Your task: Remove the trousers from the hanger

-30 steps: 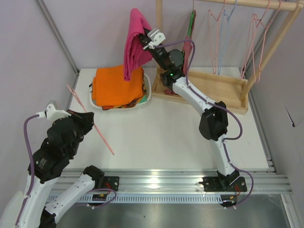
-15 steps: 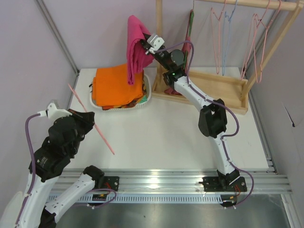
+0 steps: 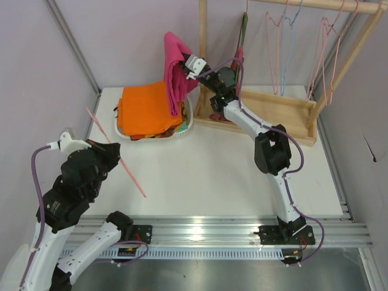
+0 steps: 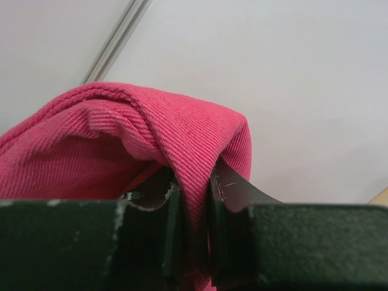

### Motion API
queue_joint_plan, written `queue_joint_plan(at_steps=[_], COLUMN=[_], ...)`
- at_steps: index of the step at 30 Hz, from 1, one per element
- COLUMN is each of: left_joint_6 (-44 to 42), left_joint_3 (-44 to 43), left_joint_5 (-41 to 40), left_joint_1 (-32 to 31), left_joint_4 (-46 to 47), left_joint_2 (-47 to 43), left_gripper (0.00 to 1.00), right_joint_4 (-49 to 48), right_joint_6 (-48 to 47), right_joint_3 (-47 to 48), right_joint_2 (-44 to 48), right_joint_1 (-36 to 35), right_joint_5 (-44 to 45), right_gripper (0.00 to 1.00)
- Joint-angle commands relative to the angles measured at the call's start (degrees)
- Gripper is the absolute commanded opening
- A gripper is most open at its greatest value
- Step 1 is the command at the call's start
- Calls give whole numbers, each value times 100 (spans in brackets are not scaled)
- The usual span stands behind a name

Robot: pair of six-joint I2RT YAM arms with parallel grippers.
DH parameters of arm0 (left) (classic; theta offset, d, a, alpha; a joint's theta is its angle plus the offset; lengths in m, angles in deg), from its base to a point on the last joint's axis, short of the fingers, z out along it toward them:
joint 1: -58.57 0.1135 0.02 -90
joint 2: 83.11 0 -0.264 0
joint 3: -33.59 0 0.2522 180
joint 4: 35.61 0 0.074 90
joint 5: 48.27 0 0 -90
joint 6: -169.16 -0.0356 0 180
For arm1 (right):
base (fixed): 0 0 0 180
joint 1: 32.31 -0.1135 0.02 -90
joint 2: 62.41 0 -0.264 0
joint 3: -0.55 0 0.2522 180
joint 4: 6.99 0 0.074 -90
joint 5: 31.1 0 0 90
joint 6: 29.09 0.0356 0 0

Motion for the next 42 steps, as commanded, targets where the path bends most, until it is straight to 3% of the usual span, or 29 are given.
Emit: queue_joint_plan(at_steps=[1,18,27,42], left_joint_6=[-94,-252,-446,-490], left_joint_3=[24,33,-20,6], left_joint_5=[-86,-51,-33,-42], left_joint_1=[32,41,49,93], left_joint_4=[244,490,596,578], left_joint_2=[43,175,228,157], left_gripper=[1,1,1,2], right_joint_4=[-841,-1033,-770,-602], right_joint_6=[-856,-1683,-2044,-3099], right_joint_3=[113,552,807,-238], right_joint_2=[749,591,608,960], right_joint_1=[-18,-62,-53,149], right_joint_5=[8,394,193,-256], right_gripper=[0,0,0,0])
